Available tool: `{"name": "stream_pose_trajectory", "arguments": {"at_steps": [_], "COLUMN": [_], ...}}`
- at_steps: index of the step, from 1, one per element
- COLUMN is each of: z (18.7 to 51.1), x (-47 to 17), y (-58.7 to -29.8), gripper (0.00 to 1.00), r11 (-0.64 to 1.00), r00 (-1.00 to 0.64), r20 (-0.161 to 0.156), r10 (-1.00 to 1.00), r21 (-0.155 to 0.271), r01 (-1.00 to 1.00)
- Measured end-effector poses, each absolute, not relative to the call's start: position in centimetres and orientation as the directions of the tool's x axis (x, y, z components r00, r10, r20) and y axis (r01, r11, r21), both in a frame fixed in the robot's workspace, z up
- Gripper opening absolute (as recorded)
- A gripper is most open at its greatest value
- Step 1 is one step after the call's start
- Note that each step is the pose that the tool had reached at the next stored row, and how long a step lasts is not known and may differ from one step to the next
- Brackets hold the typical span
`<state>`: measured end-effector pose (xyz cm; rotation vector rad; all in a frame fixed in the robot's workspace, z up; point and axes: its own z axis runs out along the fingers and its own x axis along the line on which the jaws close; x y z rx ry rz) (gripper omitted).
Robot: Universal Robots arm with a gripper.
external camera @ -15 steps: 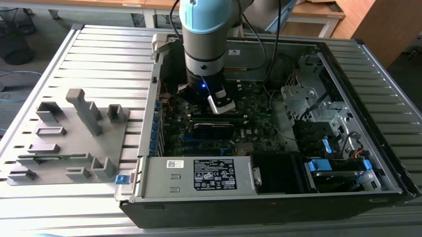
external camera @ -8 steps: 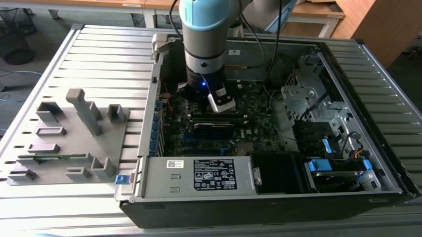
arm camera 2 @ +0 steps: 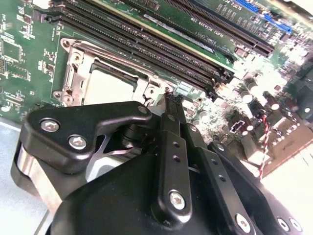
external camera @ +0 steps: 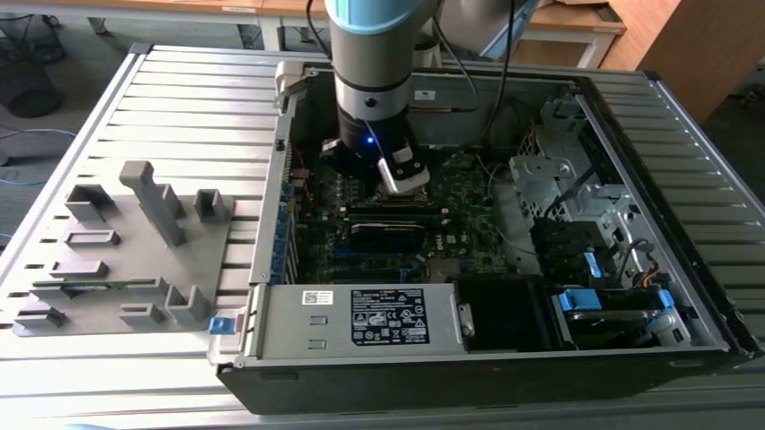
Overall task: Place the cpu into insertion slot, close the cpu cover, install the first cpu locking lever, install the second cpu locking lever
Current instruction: 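Install the second cpu locking lever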
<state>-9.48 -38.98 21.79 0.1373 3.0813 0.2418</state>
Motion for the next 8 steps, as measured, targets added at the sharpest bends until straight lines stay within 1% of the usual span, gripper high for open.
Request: {"name": "stream_pose_trajectory", "arguments": {"at_steps": [8], "z": [21.86], "x": [-9.21], "y": [-38.98], "gripper": [0.11], "r11": [0.984], "r00": [-0.995], "r20": [-0.041], "r10": [0.092], "r21": [0.154], "r01": [0.085]}}
